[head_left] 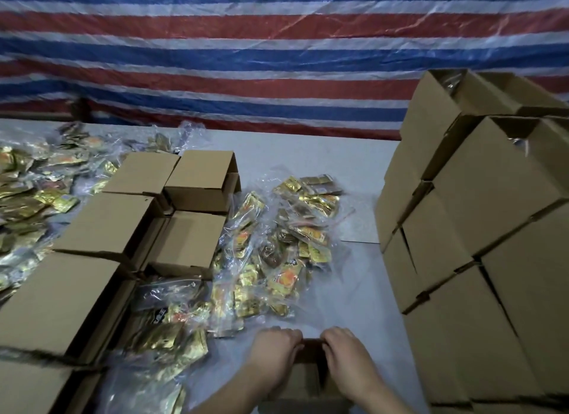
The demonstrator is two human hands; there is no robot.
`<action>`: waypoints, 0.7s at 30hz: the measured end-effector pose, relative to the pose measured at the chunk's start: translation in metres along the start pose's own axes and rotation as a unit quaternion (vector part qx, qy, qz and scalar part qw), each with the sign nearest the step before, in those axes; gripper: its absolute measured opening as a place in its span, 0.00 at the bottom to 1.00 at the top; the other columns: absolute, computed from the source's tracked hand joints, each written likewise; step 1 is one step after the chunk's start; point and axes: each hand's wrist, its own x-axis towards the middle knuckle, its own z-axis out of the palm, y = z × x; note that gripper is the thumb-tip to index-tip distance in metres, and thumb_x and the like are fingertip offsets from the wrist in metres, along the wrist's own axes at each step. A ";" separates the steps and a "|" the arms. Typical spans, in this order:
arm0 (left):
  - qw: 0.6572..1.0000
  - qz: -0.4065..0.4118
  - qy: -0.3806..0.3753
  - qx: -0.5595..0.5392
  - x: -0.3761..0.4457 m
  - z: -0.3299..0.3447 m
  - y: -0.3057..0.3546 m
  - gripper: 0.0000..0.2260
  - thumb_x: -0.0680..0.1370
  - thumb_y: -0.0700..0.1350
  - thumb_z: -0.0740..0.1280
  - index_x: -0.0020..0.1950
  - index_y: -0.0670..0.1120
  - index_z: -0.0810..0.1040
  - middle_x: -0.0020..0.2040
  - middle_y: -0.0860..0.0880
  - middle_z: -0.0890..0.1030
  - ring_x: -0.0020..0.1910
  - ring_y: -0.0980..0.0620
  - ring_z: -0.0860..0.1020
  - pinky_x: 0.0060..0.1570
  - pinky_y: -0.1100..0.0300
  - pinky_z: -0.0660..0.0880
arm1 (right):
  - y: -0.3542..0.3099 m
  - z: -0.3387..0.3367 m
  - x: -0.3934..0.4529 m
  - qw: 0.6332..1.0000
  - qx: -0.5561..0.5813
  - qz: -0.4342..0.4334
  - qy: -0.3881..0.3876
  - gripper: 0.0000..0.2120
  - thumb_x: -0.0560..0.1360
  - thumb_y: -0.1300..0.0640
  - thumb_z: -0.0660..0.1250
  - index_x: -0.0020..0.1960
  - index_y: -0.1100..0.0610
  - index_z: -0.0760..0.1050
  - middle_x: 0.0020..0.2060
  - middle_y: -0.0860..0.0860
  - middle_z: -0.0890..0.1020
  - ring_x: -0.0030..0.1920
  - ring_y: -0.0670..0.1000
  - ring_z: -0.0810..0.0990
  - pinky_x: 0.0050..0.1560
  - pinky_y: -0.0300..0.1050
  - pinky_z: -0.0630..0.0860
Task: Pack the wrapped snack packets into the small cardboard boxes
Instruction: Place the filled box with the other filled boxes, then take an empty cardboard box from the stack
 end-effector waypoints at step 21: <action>0.977 0.051 0.180 -0.102 0.083 -0.092 0.001 0.15 0.83 0.54 0.56 0.57 0.46 0.76 0.52 0.46 0.80 0.52 0.45 0.78 0.50 0.52 0.73 | 0.002 -0.045 0.034 0.993 0.037 0.081 0.078 0.22 0.79 0.43 0.58 0.66 0.54 0.75 0.60 0.50 0.80 0.61 0.51 0.76 0.62 0.46 0.70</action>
